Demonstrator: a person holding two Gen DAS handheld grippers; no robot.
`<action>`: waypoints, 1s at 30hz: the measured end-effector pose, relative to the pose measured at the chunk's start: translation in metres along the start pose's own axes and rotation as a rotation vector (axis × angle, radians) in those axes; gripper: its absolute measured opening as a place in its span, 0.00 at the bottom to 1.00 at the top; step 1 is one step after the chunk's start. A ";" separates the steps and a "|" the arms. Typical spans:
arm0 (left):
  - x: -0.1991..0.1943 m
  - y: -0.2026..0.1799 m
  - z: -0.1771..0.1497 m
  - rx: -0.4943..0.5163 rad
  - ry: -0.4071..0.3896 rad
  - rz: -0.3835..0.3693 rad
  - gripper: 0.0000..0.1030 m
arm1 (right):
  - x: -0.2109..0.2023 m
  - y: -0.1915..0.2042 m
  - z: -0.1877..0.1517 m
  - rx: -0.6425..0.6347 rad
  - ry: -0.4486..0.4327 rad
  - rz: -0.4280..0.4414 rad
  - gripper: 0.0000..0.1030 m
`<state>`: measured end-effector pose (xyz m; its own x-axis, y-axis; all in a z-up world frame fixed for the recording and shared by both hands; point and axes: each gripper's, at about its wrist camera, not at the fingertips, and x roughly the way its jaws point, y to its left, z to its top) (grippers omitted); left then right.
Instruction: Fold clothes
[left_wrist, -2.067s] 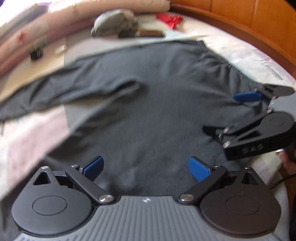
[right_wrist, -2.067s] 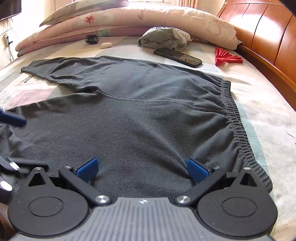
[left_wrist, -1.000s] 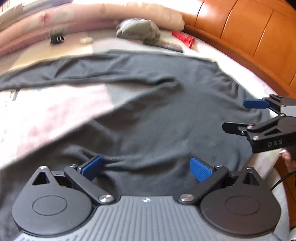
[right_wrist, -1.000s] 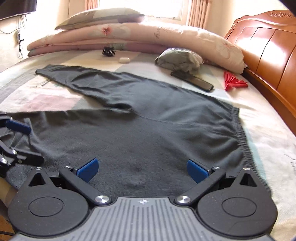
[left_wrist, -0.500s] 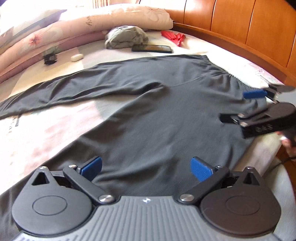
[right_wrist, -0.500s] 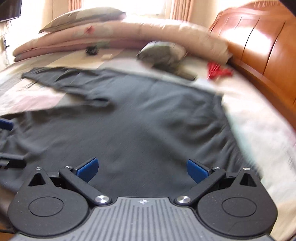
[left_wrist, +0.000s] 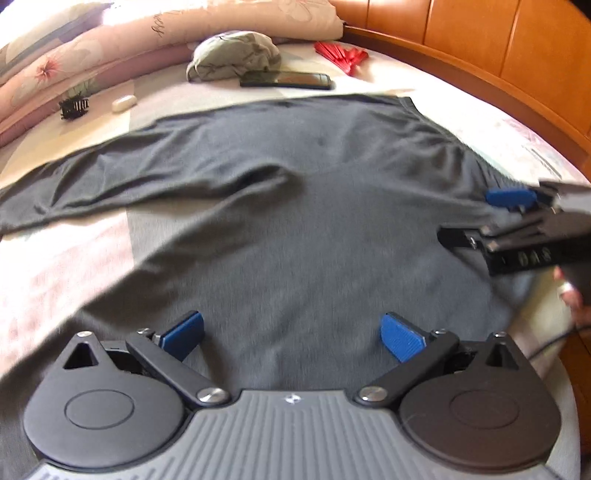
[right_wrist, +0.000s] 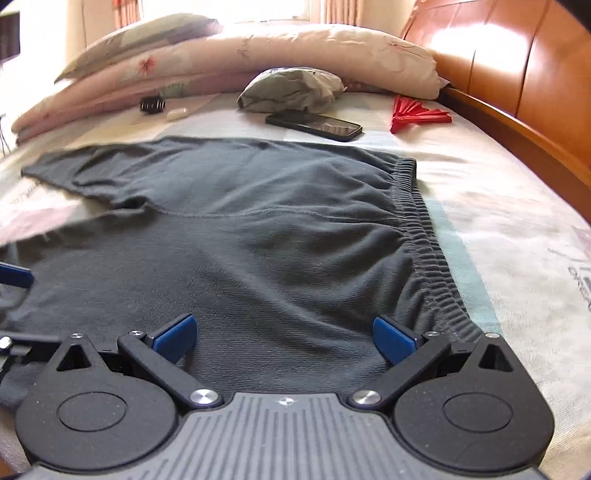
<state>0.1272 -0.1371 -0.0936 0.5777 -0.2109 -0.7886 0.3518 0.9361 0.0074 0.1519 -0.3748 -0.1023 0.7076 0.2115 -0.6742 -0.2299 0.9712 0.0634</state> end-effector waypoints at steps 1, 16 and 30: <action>-0.001 -0.001 0.003 -0.001 -0.004 -0.001 0.99 | 0.000 0.000 0.000 -0.001 0.000 -0.002 1.00; 0.001 0.002 -0.002 -0.113 0.071 -0.014 0.99 | 0.003 0.007 -0.002 -0.035 -0.008 -0.034 1.00; -0.016 0.010 -0.023 -0.192 0.110 0.029 0.99 | 0.003 0.007 -0.004 -0.048 -0.022 -0.029 1.00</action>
<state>0.1043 -0.1175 -0.0948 0.4978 -0.1607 -0.8523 0.1833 0.9800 -0.0776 0.1495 -0.3674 -0.1067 0.7286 0.1866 -0.6590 -0.2409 0.9705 0.0085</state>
